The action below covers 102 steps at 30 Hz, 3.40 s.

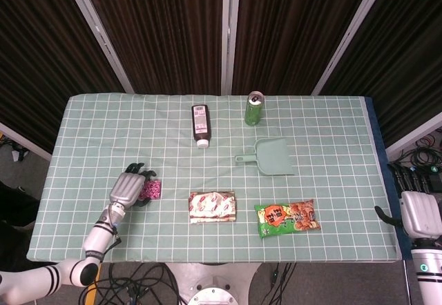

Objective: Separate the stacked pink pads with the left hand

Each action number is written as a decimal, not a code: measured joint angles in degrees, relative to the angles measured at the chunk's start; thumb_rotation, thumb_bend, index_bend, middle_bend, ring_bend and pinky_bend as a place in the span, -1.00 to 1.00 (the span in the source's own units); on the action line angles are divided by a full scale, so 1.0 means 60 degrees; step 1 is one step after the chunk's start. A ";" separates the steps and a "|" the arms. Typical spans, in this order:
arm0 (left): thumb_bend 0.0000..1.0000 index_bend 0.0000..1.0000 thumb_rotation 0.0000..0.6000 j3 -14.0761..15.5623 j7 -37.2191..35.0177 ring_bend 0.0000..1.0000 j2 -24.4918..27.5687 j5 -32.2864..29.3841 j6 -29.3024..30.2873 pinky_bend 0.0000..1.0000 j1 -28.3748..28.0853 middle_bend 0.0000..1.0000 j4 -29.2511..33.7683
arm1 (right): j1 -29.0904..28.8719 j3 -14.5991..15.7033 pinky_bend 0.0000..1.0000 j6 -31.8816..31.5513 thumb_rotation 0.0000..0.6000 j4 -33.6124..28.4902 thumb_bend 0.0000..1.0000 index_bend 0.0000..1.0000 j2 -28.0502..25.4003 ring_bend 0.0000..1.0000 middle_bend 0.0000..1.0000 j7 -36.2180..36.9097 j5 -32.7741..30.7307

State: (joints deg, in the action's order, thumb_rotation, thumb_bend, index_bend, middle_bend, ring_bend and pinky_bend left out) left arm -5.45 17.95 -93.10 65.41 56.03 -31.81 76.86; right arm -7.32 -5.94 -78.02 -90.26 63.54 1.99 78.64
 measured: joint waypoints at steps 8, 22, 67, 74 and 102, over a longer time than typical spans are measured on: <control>-0.46 -0.43 1.00 -0.0029 -0.0088 -0.80 0.0011 0.0057 0.0103 -0.78 0.0026 -0.25 -0.0005 | 0.0003 -0.0005 -1.00 -0.0001 1.00 -0.0003 -0.70 -1.00 -0.0005 -1.00 -0.90 -0.0001 -0.0013; -0.43 -0.43 1.00 -0.0231 0.0157 -0.80 0.0649 -0.0158 0.0189 -0.78 -0.0014 -0.20 0.0323 | -0.0010 -0.0006 -1.00 0.0001 1.00 -0.0047 -0.70 -1.00 -0.0007 -1.00 -0.90 -0.0059 -0.0003; -0.75 -0.63 1.00 -0.0259 -0.0511 -0.86 0.1366 -0.0341 -0.0334 -0.82 -0.0134 -0.49 0.1374 | -0.0023 -0.0020 -1.00 0.0106 1.00 0.0063 -0.70 -1.00 0.0069 -1.00 -0.90 -0.0079 -0.0165; -0.75 -0.63 1.00 -0.0063 0.0295 -0.86 0.0731 -0.0588 0.0139 -0.82 -0.0083 -0.48 0.1379 | -0.0015 -0.0020 -1.00 0.0124 1.00 0.0142 -0.70 -1.00 0.0064 -1.00 -0.90 0.0044 -0.0162; -0.72 -0.53 1.00 -0.0046 0.0533 -0.86 0.0088 -0.0976 -0.0039 -0.82 -0.0252 -0.33 0.0409 | -0.0009 -0.0028 -1.00 0.0158 1.00 0.0268 -0.70 -1.00 0.0075 -1.00 -0.90 0.0171 -0.0164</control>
State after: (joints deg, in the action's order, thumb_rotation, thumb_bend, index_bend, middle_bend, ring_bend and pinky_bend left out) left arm -5.73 21.14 -92.57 59.55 55.79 -33.32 79.32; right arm -7.38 -6.11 -77.07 -88.65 63.99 3.02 77.66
